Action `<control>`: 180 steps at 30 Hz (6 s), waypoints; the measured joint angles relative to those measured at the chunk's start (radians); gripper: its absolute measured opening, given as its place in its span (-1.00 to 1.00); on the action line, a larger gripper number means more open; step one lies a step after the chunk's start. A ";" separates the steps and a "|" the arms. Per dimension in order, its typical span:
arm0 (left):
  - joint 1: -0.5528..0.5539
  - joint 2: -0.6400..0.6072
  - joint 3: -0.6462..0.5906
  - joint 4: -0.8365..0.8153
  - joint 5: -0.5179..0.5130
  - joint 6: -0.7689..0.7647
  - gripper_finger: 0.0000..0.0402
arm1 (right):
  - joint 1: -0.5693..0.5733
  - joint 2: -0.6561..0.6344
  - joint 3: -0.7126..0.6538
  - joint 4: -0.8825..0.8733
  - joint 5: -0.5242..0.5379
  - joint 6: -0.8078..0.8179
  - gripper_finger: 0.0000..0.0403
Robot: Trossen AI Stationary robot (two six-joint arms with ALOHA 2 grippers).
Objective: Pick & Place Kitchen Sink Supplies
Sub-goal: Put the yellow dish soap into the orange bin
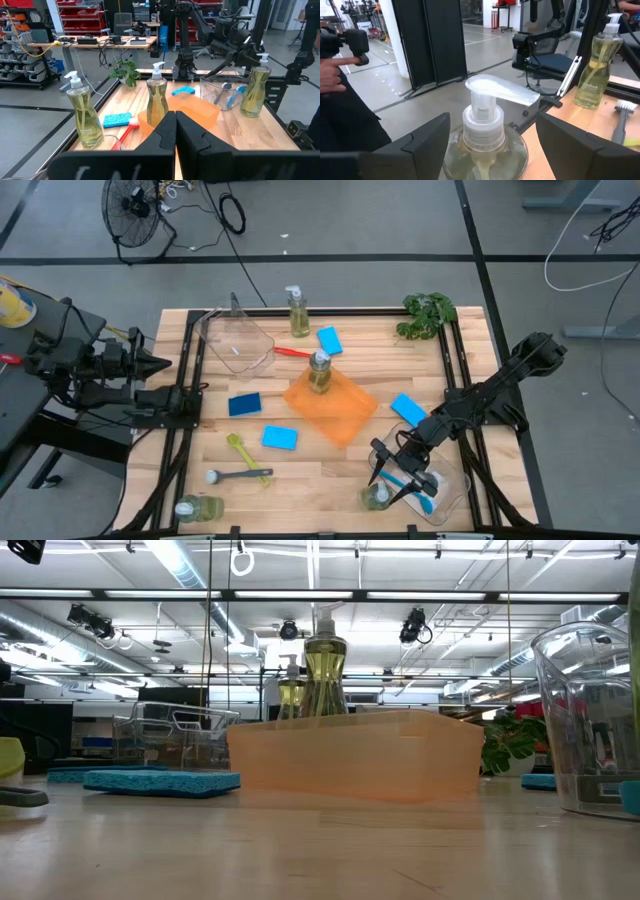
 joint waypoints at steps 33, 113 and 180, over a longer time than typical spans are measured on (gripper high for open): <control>0.000 0.000 0.000 0.000 0.000 0.000 -0.99 | 0.000 0.011 0.000 0.019 -0.010 -0.003 -0.50; 0.000 0.000 0.000 0.000 0.000 0.000 -0.99 | -0.484 -0.219 0.223 -0.344 0.071 -0.142 -0.54; 0.000 0.000 0.000 0.000 0.000 0.000 -0.99 | -0.483 -0.104 -0.050 0.038 0.129 -0.026 -0.54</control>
